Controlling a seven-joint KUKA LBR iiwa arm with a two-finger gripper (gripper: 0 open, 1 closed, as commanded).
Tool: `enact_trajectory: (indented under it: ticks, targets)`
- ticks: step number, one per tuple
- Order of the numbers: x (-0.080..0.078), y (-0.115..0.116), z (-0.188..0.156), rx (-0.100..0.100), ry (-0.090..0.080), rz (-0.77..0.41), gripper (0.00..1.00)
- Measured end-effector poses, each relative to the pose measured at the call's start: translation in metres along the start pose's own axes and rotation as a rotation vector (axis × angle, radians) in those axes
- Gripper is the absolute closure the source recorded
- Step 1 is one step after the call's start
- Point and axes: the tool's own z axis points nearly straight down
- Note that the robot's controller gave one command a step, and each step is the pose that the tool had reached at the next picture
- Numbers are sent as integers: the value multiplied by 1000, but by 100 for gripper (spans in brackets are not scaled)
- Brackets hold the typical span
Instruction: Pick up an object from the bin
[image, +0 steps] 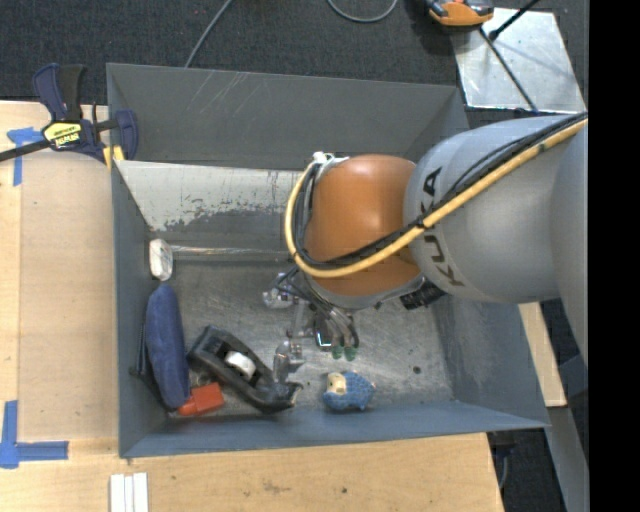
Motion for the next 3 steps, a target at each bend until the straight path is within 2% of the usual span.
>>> enact_trajectory:
  ticks: [1,2,3]
  targets:
    - [16,52,81,-1,-10,59,0]
    - [18,32,61,-2,-10,238,0]
    - [12,91,61,-1,-10,968,0]
